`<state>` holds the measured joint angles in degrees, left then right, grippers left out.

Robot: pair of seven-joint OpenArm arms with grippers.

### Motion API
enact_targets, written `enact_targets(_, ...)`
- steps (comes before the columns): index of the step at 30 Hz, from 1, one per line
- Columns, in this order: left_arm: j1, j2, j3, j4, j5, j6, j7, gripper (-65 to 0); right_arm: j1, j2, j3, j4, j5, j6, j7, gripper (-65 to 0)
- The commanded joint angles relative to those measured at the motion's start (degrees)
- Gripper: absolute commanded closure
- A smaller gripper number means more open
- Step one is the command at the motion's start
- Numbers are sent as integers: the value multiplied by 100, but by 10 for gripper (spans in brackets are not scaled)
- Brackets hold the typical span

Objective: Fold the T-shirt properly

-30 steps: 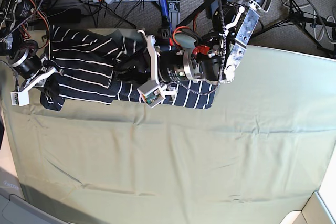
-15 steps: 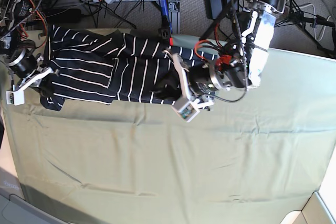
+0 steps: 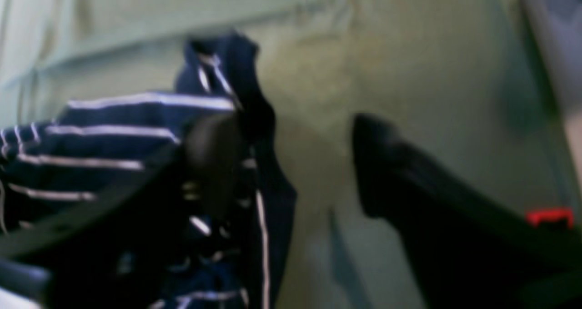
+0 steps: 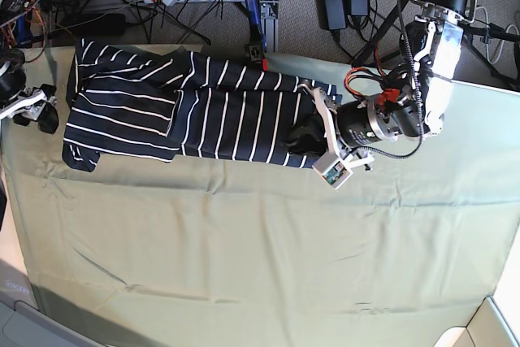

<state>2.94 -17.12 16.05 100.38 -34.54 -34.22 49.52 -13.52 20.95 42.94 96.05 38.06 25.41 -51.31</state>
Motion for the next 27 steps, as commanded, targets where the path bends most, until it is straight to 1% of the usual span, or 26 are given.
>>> enact_targets(1, -83, -17, -33, 90, -83, 61, -125, -164, 4, 125, 44, 35, 98, 129, 114, -444)
enact_targets(4, -83, -17, -33, 90, -83, 61, -125, -164, -50, 125, 44, -254, 334, 118, 103, -444)
enact_targets(9, -87, -13, -33, 90, -98, 63, -138, -164, 90, 109, 15, -1224, 898, 136, -42, -443)
enact_targets(12, -68, -2, -33, 90, -208, 61, -133, -164, 227, 107, 7, -1513, 1043, 144, -212, -443)
enact_targets(16, -66, 0, -33, 90, -341, 61, -138, -164, 256, 107, 7, -1488, 1263, 232, -297, -443)
enact_targets(20, -68, 0, -33, 90, -337, 61, -153, -164, 251, 107, 7, -1327, 1545, 323, -599, -443)
enact_targets(27, -68, -2, -33, 90, -337, 59, -153, -164, 245, 111, 7, -1093, 1707, 345, -772, -443)
